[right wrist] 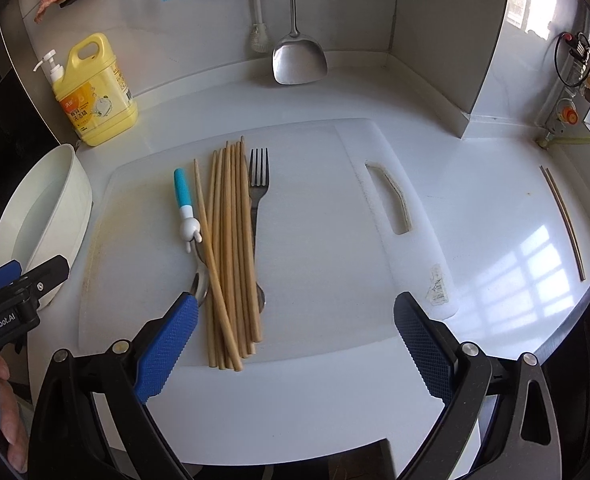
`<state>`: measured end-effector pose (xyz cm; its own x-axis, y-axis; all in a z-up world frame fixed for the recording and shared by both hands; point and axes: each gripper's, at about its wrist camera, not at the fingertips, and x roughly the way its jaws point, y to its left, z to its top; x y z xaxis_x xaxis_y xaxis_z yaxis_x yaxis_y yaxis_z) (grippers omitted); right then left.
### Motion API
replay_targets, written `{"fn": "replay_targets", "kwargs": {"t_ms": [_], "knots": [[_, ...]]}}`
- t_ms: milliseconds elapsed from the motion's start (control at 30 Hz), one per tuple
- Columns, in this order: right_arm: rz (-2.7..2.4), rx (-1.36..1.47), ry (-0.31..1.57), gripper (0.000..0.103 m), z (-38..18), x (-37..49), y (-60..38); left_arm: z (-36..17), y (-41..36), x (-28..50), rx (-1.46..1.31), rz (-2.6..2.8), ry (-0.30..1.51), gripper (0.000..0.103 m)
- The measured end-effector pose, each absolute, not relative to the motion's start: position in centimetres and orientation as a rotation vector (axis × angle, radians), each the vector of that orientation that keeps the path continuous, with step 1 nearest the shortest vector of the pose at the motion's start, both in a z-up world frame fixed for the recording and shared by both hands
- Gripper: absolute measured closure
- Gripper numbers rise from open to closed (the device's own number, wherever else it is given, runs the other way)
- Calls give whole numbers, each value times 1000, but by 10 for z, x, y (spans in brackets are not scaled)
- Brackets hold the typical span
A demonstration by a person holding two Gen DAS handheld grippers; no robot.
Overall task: Organize utensils
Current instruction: 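Move the left tool to the blue-handled spoon while the right tool approaches the fork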
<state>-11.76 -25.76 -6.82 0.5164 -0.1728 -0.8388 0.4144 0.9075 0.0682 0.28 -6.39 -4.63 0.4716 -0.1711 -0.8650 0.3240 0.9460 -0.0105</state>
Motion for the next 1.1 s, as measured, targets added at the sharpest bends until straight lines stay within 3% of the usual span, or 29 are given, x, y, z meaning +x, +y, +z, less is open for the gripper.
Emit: {"fn": "replay_targets", "kwargs": {"t_ms": [567,1100], "knots": [[-169,208,894,9,-114,-92,-313,-85,-133,-6,65,-214,986,6],[-227,245,847,9,-127,-101,-330,-122,-144,5,48,-230,994,6]]}}
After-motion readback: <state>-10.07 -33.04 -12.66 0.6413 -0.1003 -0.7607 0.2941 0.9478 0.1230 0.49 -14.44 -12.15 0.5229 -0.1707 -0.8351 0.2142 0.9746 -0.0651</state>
